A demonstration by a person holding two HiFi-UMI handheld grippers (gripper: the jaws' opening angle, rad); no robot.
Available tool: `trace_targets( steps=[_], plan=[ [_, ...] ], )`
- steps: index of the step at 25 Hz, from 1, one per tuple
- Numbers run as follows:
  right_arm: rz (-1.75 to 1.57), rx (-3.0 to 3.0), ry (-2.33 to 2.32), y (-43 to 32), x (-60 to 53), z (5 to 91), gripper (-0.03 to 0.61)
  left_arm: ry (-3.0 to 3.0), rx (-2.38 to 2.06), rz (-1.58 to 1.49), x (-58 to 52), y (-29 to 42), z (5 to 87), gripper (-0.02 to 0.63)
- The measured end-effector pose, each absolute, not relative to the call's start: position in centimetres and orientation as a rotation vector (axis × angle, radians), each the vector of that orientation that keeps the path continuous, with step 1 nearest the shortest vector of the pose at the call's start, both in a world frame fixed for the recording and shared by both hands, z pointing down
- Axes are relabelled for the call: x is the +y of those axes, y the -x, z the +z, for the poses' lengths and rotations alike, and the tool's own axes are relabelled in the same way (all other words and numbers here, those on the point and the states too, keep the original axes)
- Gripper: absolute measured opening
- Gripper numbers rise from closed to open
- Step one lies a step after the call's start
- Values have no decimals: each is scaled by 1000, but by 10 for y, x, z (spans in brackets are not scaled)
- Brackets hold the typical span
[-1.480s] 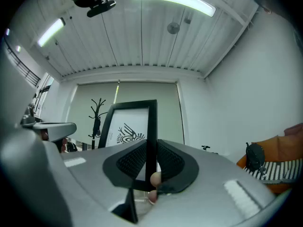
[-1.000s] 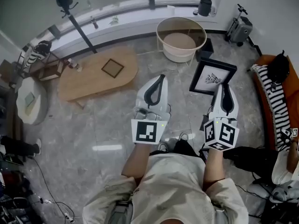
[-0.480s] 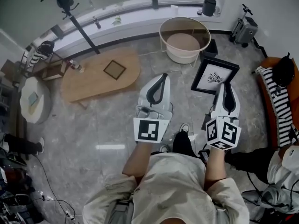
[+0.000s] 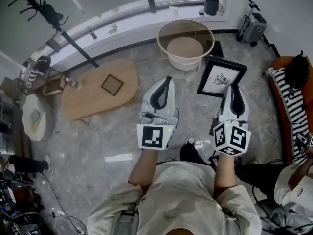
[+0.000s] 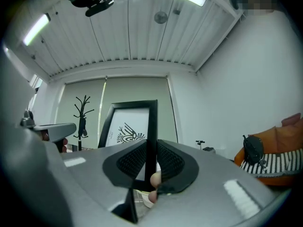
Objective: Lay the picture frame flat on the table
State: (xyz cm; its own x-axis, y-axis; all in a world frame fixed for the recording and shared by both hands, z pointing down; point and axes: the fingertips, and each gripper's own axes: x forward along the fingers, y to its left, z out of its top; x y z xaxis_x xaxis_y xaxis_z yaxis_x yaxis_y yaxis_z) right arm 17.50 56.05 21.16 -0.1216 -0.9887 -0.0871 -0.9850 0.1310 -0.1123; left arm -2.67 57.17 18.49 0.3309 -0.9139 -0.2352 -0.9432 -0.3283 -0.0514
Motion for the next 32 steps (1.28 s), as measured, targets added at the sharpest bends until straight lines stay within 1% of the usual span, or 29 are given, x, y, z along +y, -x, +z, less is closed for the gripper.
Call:
trace_targets(
  steps=[9,15,23,32],
  plan=[
    [-101,2243,1995,-229,490,220,69,2407,1693,208,501,-27,182,3],
    [-133,2267,1966,-250,450,229,71,2400,1714,175,465,-52,189,3],
    [-159,2281,1944,-275,410,238,71,2381,1751,158,429,-75,197,3],
    [-158,2289,1933,-289,392,239,71,2348,1750,142,415,-89,196,3]
  ],
)
